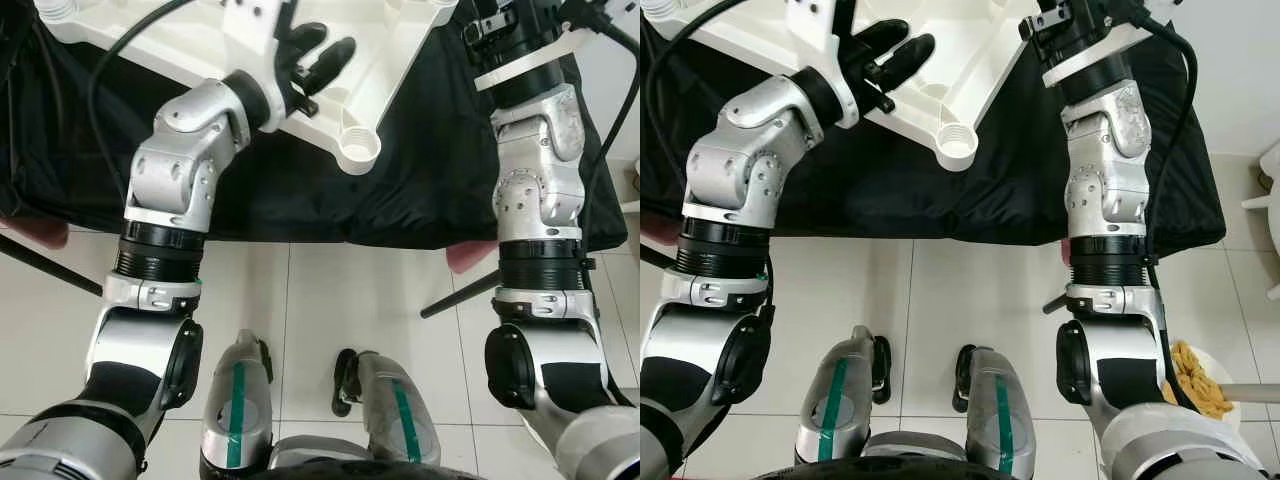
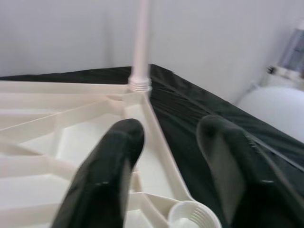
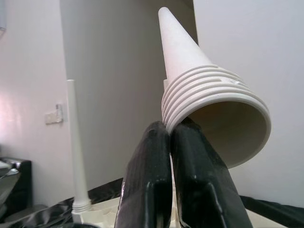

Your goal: Building children table

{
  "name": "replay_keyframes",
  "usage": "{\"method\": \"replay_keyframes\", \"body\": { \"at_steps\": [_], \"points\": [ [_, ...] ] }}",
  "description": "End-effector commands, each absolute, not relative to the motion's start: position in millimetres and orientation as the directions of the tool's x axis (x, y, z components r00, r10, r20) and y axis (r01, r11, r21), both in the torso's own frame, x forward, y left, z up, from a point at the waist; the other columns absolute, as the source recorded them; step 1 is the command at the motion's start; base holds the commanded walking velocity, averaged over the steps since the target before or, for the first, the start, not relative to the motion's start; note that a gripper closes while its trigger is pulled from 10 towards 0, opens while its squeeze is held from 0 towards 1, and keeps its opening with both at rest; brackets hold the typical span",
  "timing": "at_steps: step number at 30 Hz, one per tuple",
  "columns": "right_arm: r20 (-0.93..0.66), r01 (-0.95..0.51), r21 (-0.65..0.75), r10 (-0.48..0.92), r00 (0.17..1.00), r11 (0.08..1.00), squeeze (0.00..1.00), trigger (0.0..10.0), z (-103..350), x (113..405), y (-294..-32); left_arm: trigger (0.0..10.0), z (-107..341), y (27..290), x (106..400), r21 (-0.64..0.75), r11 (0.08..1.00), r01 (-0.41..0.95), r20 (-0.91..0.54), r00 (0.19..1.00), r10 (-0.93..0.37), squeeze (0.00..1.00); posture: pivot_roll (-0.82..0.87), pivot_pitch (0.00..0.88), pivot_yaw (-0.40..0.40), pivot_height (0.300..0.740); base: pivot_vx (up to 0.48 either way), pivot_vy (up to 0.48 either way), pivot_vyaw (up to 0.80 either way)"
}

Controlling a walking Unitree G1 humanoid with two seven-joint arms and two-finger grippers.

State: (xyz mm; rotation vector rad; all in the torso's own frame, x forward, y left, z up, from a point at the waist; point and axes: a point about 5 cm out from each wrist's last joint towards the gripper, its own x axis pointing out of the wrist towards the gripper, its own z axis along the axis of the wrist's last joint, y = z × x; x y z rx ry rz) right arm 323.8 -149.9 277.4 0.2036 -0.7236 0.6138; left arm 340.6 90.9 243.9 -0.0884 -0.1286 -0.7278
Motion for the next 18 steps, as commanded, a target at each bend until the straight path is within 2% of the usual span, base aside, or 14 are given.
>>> {"method": "replay_keyframes", "body": {
  "at_steps": [1, 7, 11, 14, 16, 18],
  "points": [
    [0.693, -0.605, -0.040, 0.458, 0.556, 0.795, 0.00, 10.0, 283, 320, -151, 10.0, 245, 91, 342, -0.061, 0.740, 0.669, 0.146, 0.740, -0.657, 1.00, 0.06, 0.000, -0.010, 0.740, 0.000, 0.000, 0.00],
    [0.681, -0.644, -0.016, 0.480, 0.553, 0.765, 0.00, 10.0, 278, 320, -157, 10.0, 247, 99, 346, -0.089, 0.741, 0.665, 0.151, 0.744, -0.650, 1.00, 0.06, 0.000, -0.008, 0.740, 0.000, 0.000, 0.00],
    [0.666, -0.708, 0.037, 0.511, 0.543, 0.705, 0.00, 10.0, 268, 319, -172, 10.0, 251, 104, 350, -0.100, 0.729, 0.678, 0.160, 0.734, -0.660, 1.00, 0.06, 0.000, -0.013, 0.740, 0.000, 0.000, 0.00],
    [0.663, -0.707, 0.047, 0.508, 0.551, 0.706, 0.00, 10.0, 267, 319, -177, 10.0, 255, 105, 350, -0.135, 0.714, 0.687, 0.183, 0.726, -0.663, 1.00, 0.06, 0.000, -0.012, 0.740, 0.000, 0.000, 0.00],
    [0.641, -0.707, 0.045, 0.523, 0.562, 0.705, 0.00, 10.0, 261, 320, -183, 10.0, 267, 106, 351, -0.221, 0.670, 0.708, 0.240, 0.706, -0.667, 1.00, 0.06, 0.000, -0.011, 0.740, 0.000, 0.000, 0.00],
    [0.627, -0.704, 0.038, 0.532, 0.569, 0.709, 0.00, 10.0, 258, 320, -185, 10.0, 271, 106, 351, -0.245, 0.655, 0.715, 0.258, 0.699, -0.666, 1.00, 0.06, 0.000, -0.011, 0.740, 0.000, 0.000, 0.00]
  ]
}}
